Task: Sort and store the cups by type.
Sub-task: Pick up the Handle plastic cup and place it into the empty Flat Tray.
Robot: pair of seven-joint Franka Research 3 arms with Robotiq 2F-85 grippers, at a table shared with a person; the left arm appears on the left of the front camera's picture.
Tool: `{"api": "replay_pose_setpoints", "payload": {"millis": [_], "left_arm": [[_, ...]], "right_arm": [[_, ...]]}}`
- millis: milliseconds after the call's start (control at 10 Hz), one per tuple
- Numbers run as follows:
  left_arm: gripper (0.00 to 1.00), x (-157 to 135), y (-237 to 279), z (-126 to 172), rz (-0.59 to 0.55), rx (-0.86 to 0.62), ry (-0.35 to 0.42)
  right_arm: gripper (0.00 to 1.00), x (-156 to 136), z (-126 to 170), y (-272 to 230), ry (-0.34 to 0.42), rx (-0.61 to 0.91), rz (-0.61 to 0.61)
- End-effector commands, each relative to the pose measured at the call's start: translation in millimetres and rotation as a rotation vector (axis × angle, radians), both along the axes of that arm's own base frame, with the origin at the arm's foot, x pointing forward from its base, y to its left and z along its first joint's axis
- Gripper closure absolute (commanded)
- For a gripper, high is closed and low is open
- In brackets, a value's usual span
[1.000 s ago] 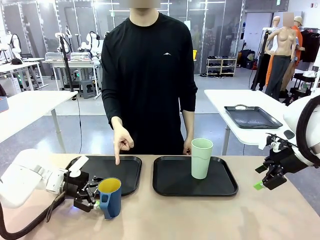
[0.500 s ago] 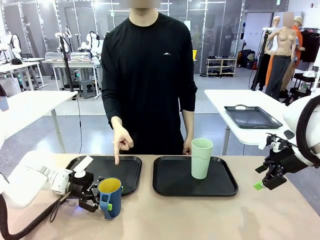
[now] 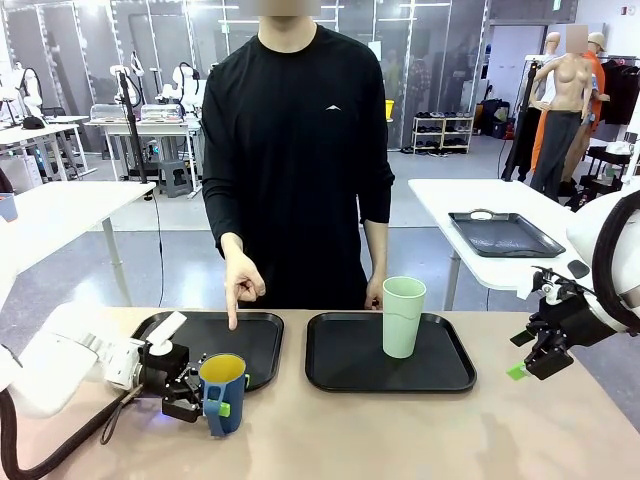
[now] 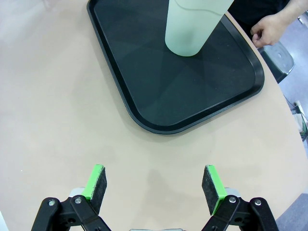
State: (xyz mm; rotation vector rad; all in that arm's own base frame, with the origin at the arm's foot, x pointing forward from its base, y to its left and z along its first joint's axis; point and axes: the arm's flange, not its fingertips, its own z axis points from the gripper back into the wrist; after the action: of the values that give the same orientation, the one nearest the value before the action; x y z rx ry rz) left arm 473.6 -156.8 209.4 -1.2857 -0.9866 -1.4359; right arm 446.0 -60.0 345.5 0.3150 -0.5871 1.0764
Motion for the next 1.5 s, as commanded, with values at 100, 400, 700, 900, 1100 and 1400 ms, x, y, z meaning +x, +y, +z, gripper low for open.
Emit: {"api": "replay_pose_setpoints", "payload": {"millis": [100, 400, 700, 900, 1100, 1400], "left_arm": [[0.57, 3.3, -1.1, -0.1, 0.000, -0.003, -0.026], [0.57, -4.1, 7.8, 30.4, 0.009, -0.019, -0.033], [0.57, -14.4, 25.9, 57.5, 0.025, 0.006, -0.022], [0.57, -17.0, 42.1, 69.6, 0.048, -0.028, -0.029], [0.57, -19.7, 50.6, 75.2, 0.044, -0.062, -0.036], [0.57, -15.2, 50.9, 71.7, 0.062, -0.052, -0.036]], "right_arm": [[0.00, 1.5, -1.8, 0.0, -0.007, 0.005, 0.004], [0.00, 1.5, -1.8, 0.0, -0.007, 0.005, 0.004], [0.00, 1.5, -1.8, 0.0, -0.007, 0.005, 0.004], [0.00, 1.5, -1.8, 0.0, -0.007, 0.005, 0.004], [0.00, 1.5, -1.8, 0.0, -0.007, 0.005, 0.004], [0.00, 1.5, -1.8, 0.0, -0.007, 0.005, 0.004]]}}
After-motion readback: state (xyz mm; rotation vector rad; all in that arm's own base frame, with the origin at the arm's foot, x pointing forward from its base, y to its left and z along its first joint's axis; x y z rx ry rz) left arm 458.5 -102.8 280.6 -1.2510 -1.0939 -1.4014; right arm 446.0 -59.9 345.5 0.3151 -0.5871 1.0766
